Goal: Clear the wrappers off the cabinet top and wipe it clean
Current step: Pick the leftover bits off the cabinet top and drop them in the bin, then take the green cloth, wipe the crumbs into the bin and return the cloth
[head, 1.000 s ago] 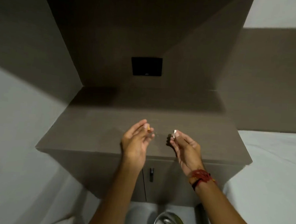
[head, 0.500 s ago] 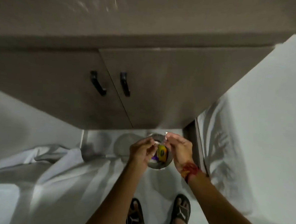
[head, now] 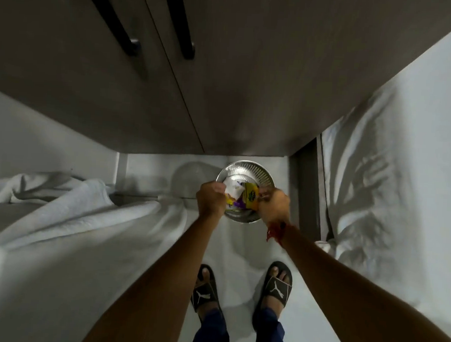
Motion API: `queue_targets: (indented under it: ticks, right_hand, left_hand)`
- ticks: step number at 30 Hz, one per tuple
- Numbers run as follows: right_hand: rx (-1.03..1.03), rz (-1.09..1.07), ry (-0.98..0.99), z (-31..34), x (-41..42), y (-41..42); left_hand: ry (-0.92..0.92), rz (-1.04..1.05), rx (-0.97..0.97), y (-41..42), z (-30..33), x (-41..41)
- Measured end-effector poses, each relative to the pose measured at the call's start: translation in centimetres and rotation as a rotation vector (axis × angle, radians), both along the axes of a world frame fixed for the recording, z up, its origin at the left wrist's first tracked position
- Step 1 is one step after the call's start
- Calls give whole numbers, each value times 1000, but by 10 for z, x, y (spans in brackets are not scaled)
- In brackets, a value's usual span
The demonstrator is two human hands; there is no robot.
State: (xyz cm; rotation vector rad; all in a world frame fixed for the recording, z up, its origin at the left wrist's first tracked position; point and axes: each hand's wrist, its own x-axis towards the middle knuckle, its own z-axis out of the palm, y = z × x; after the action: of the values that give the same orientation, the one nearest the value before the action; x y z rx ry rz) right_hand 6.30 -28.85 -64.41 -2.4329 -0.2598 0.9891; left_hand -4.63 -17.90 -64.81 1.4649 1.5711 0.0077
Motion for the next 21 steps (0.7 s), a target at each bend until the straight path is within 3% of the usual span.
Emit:
queue_targets:
  ticks: [5, 12, 18, 21]
  right_hand:
    - [22, 202, -13, 74, -12, -3]
    - [256, 495, -229, 237, -52, 59]
    - [456, 780, -282, 348, -128, 134]
    - [528, 881, -217, 376, -183, 149]
  left_hand:
    - [-146, 8, 101, -1, 77, -20]
    - [-284, 47, 425, 25, 252, -54]
    - [-249, 252, 682, 59, 374, -132]
    - [-218, 423, 690, 55, 400, -204]
